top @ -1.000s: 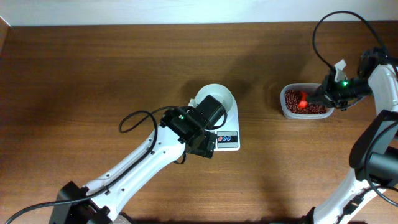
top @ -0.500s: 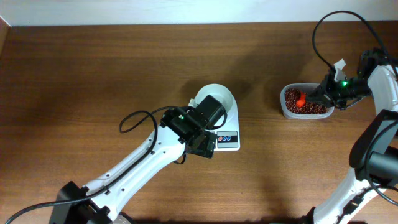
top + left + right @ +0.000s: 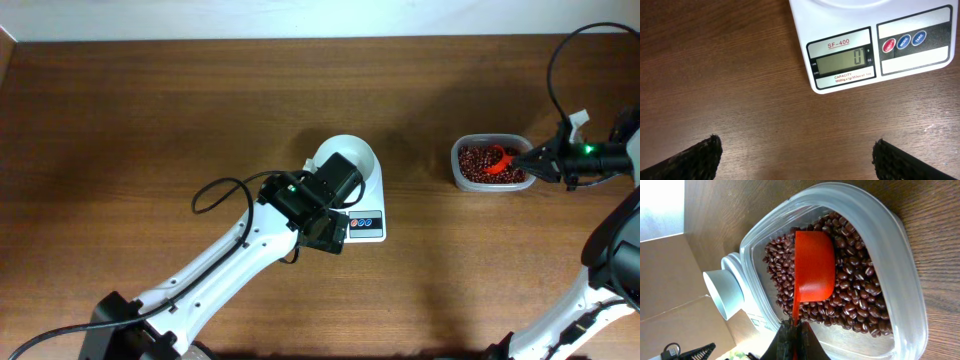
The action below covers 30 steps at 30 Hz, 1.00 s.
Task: Scoop item into bowl and weigh 50g on scale
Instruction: 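Tilt and lift the bean-filled scoop with the right gripper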
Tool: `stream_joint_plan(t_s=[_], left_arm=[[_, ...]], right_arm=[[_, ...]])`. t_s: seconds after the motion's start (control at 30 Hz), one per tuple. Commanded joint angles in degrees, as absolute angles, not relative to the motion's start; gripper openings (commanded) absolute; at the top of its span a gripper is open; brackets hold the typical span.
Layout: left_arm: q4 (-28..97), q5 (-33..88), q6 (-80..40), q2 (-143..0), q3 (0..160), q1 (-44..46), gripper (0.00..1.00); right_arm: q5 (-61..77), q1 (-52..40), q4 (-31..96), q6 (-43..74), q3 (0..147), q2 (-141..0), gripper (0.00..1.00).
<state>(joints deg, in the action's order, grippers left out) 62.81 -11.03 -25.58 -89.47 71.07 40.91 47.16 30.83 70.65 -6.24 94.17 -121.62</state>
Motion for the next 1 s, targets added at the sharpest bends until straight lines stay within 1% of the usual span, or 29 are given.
stream_joint_plan(t_s=[0.0,0.2,0.33,0.47,0.97], left_arm=[[62.9,-12.1,-26.1,-88.1,70.5,40.7,0.99],[62.9,-12.9,-26.1,-88.1,70.5,40.7,0.99],[62.9,-12.9,-26.1,-88.1,70.5,40.7,0.99],[62.9,-12.9,-26.1,-88.1,70.5,40.7,0.99],[62.9,-12.9,-26.1,-88.1,70.5,40.7,0.99]], right_arm=[[49.1,30.9,70.7,-7.3,93.9,-122.2,0.04],[48.9,31.7,71.4,-7.3,95.2,-122.2,0.04],[48.7,31.7,75.7,-8.2,98.9,-122.2,0.04],[43.1,31.5,80.2,-8.2,102.2,-122.2,0.04],[42.9,31.5,86.3,-9.1,107.3,-121.9,0.04]])
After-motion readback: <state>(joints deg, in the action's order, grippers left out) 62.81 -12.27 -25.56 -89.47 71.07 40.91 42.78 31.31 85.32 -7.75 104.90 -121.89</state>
